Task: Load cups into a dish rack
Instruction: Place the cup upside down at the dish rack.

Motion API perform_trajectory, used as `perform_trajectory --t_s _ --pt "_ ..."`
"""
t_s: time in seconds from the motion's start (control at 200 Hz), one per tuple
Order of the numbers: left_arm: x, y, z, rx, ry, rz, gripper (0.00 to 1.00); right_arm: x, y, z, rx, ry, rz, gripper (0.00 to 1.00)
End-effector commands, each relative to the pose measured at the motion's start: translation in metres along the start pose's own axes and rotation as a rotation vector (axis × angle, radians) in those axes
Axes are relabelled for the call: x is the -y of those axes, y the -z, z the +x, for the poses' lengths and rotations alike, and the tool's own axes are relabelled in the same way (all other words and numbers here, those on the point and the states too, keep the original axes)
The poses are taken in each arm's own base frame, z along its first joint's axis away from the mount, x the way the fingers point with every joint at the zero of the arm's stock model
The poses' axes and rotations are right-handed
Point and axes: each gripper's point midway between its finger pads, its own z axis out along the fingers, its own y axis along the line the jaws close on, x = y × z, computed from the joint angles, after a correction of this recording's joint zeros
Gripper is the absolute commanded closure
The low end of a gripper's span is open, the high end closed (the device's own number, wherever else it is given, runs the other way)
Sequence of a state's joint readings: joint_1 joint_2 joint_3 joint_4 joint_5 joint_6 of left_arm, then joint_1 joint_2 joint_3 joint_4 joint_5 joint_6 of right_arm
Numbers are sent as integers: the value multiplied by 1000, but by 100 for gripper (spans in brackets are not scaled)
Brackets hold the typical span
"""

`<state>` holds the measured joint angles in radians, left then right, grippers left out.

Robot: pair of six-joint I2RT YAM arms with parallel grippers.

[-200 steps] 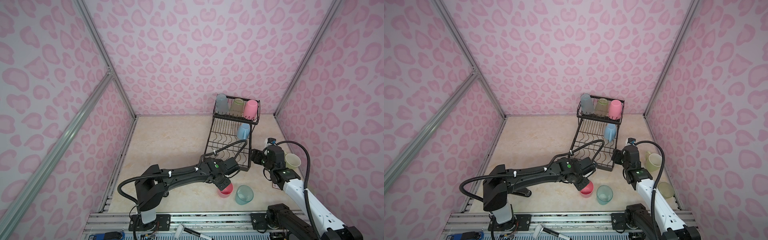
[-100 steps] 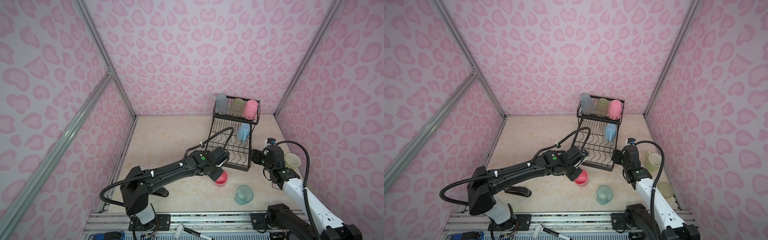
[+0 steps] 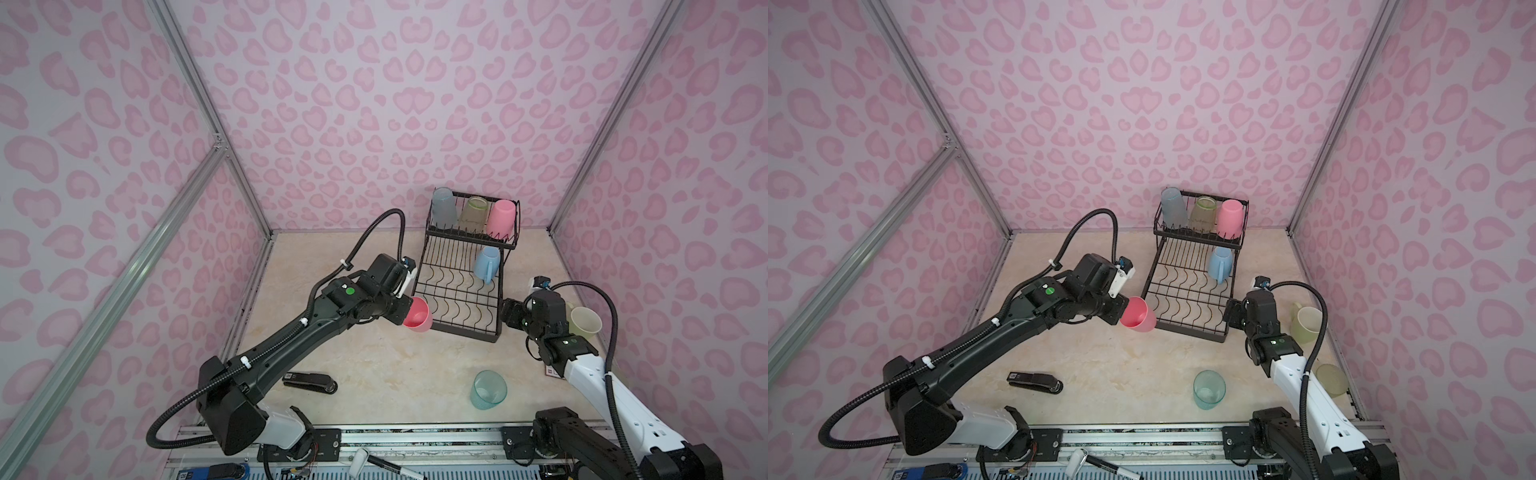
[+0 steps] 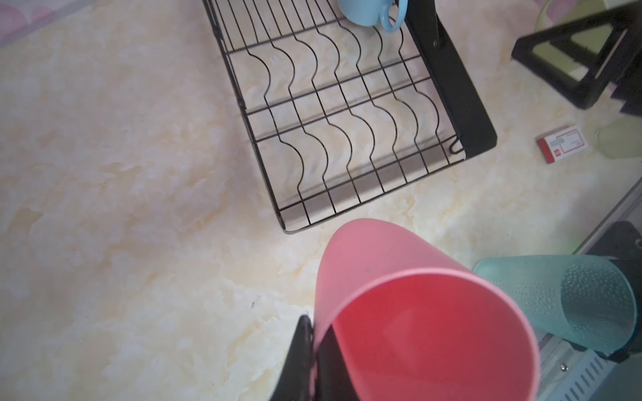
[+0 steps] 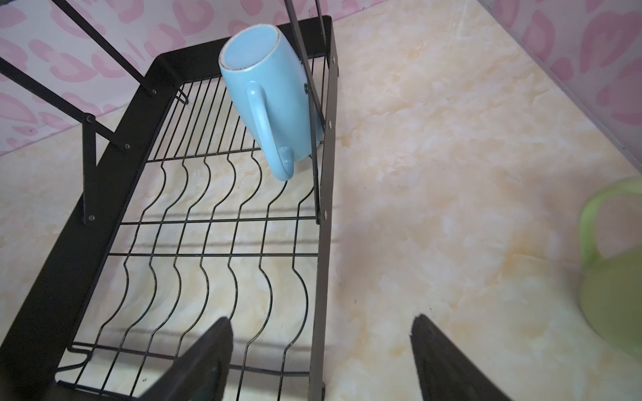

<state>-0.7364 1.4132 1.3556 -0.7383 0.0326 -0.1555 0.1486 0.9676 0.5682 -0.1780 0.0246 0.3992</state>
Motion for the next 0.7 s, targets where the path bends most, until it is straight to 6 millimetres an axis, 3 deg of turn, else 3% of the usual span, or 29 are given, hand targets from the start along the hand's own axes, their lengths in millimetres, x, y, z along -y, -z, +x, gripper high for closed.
perform_trajectory --t_s 0.0,0.16,0.3,0.345,0.525,0.695 --pt "1 19 -26 110 12 101 92 -1 0 -7 10 4 8 19" --pt "-11 33 -57 219 100 163 92 -13 8 -19 33 -30 4 19" --pt "-11 39 -80 327 156 212 92 -49 21 -34 86 -47 -46 19" --pt "-14 32 -75 329 189 233 92 -63 24 -39 96 -67 -75 20" --pt "-30 36 -68 409 263 244 92 -108 32 -53 116 -241 -221 20" --pt "-35 40 -66 441 282 241 92 -135 38 -66 127 -395 -324 20"
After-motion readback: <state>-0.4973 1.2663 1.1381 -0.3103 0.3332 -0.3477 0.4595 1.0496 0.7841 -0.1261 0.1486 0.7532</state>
